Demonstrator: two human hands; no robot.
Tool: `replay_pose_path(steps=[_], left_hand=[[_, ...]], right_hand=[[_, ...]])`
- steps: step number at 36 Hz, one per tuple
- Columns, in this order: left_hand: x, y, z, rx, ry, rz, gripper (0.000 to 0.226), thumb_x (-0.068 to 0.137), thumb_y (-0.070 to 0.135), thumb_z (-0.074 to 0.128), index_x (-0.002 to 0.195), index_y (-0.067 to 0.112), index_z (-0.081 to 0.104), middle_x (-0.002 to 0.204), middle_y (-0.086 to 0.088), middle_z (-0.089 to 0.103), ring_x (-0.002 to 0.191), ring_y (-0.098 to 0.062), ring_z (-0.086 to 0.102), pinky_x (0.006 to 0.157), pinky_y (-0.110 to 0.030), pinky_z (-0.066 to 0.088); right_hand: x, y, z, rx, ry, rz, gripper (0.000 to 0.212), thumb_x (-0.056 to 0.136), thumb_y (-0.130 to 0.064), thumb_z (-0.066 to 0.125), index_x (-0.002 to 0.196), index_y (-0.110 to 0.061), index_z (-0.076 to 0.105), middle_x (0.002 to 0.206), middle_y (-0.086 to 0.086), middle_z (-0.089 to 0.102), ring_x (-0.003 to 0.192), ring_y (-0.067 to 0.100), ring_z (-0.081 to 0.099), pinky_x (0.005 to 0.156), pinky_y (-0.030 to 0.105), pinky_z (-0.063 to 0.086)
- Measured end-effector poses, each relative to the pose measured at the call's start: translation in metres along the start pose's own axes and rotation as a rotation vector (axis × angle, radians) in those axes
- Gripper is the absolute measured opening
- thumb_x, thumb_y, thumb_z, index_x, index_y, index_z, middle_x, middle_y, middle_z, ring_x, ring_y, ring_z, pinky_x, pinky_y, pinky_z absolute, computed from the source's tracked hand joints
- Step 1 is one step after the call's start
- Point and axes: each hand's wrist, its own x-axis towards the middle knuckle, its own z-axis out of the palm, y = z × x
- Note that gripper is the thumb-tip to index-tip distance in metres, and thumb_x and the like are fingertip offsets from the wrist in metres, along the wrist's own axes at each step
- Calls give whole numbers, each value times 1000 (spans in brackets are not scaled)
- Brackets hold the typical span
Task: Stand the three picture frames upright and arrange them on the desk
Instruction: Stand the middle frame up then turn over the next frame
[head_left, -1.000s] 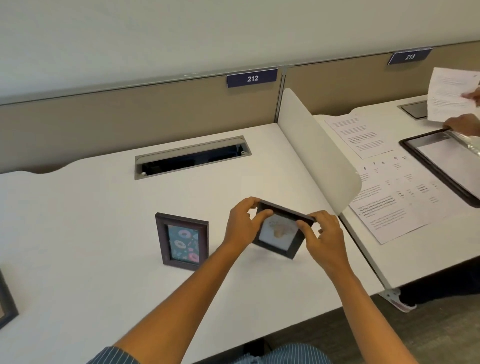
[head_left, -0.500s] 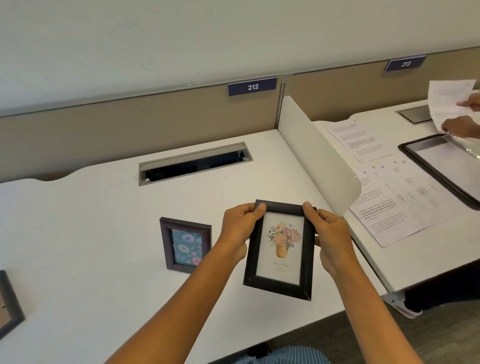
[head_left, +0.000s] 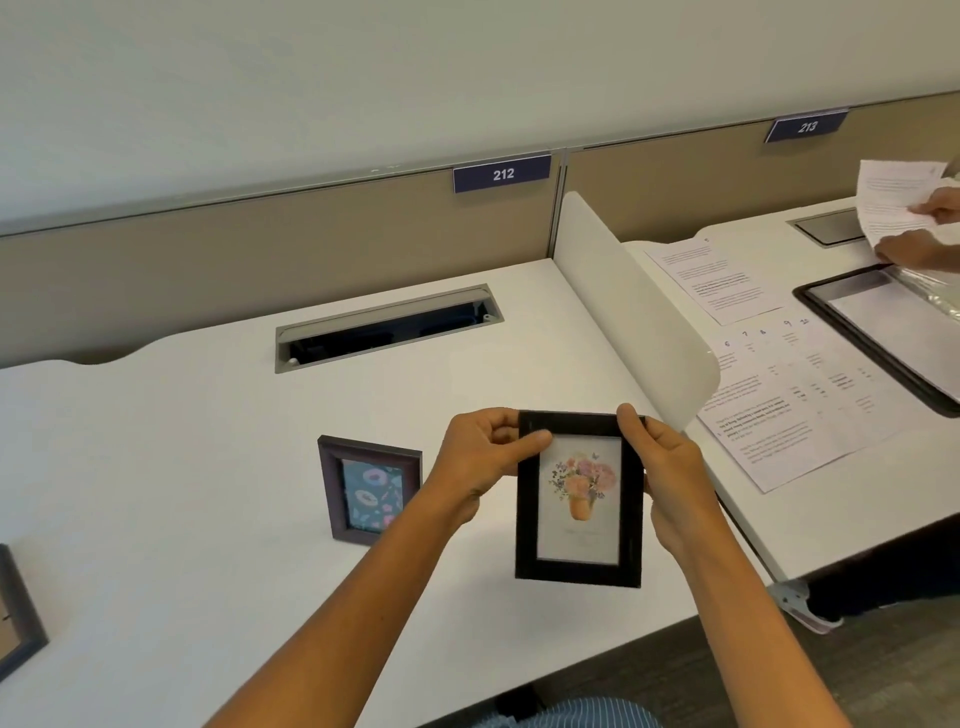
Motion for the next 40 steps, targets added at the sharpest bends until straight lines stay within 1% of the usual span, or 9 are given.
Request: replay_pose_path(steps=[3,8,13,19,25,31,34,38,40], left_hand=[[2,-6,-3,101,-28,48,22,84,18,88,104,17,79,96,-3,83,94,-19,80,78,-35,68],[-1,-20,-1,167,17,220,18,80,8,88,95,16,82,94,1,83,92,-15,78,83,-22,60],[-2,-31,1,108,24,291,21,80,-2,84,93,15,84,93,-3,83,93,-20,77,86,-25,60],[1,-41,-4,92,7,308,20,86,6,82,101,18,85,99,-3,83,100,-28,78,95,-40,63],[9,-47,-4,80,2,280,20,87,7,81,100,21,85,100,-2,83,102,-27,77,96,-36,62],[26,-50,-3,53,52,254,19,85,7,83,100,18,84,101,-1,83,103,-19,76,92,-20,56],[39,-51,-3,70,68,232,24,88,7,81,109,20,83,106,6,83,108,-12,75,93,-15,54],[56,-51,1,81,71,186,32,94,11,76,123,24,79,110,14,81,109,-2,73,88,-12,56],[66,-50,5,73,88,156,33,97,12,73,127,27,77,114,13,80,108,2,71,84,-11,56]], right_hand=[[0,5,-10,-44,-82,-44,48,92,-68,73,100,-22,83,99,5,84,94,14,80,70,20,63],[-5,16,-25,-147,-202,-133,59,80,-76,81,111,-26,84,111,0,84,110,15,77,87,21,61],[-4,28,-30,-298,-265,-162,28,97,-51,74,120,-38,81,124,-10,79,120,10,70,105,38,54],[-3,32,-24,-397,-353,-100,51,85,-77,68,134,-63,68,134,-35,71,126,-19,58,100,20,39],[6,41,-21,-370,-344,-59,57,92,-63,72,147,-58,59,130,-42,69,125,-22,57,103,19,38],[15,44,-15,-213,-289,8,70,82,-83,69,143,-50,66,142,-23,70,131,-8,60,103,20,48],[22,46,-8,-163,-288,10,70,95,-83,50,144,-37,67,140,-12,72,132,6,62,112,32,44],[34,52,3,-71,-185,93,91,81,-99,44,136,-32,72,126,-5,80,129,21,67,115,44,47],[41,56,8,-37,-148,148,85,87,-92,41,134,-28,73,126,-1,81,131,27,67,119,52,45]])
